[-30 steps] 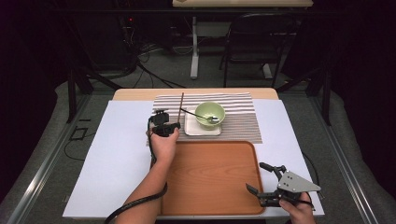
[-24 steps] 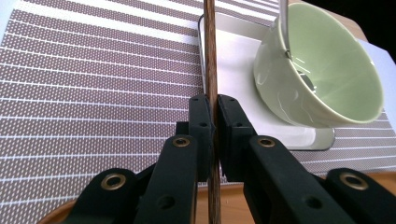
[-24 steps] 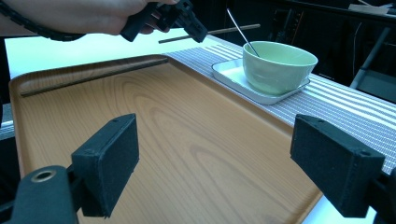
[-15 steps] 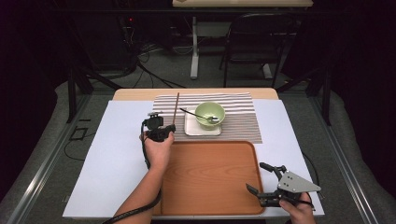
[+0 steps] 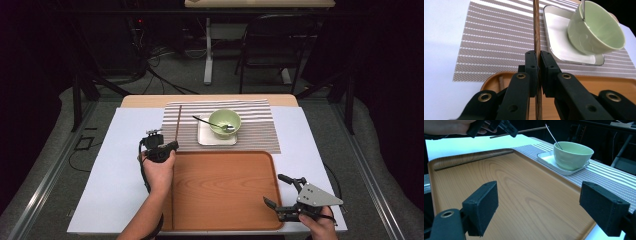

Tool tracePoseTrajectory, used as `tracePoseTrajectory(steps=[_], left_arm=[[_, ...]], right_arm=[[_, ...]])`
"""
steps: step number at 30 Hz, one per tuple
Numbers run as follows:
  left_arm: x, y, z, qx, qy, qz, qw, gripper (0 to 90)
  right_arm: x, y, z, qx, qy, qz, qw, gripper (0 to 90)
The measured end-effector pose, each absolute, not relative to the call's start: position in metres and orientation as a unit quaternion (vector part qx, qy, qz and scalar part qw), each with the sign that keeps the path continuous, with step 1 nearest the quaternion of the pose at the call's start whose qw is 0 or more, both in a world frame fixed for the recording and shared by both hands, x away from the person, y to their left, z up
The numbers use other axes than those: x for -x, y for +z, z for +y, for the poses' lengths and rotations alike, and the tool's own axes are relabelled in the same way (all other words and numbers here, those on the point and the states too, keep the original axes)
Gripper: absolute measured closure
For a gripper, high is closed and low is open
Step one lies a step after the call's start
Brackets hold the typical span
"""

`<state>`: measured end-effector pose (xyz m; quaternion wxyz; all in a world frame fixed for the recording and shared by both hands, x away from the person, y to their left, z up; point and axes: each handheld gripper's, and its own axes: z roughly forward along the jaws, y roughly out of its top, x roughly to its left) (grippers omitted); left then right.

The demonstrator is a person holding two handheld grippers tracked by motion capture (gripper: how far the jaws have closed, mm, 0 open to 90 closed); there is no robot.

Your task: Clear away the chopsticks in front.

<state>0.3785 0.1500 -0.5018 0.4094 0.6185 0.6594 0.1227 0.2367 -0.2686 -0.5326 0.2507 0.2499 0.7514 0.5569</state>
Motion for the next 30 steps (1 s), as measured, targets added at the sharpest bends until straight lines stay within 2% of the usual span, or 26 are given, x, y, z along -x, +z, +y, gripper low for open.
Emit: tracePoseTrajectory(steps=[17,30], left_arm=[[-0.335,-0.515,0.155,-0.618,0.113,0.659,0.415,85.3],[-0.301,-0.533,0.155,-0.628,0.116,0.661,0.394,85.3]], right_arm=[[-0.236,-0.533,-0.268,-0.250,0.556,0.752,0.251,14.9],[-0.236,-0.533,-0.268,-0.249,0.556,0.752,0.250,14.9]])
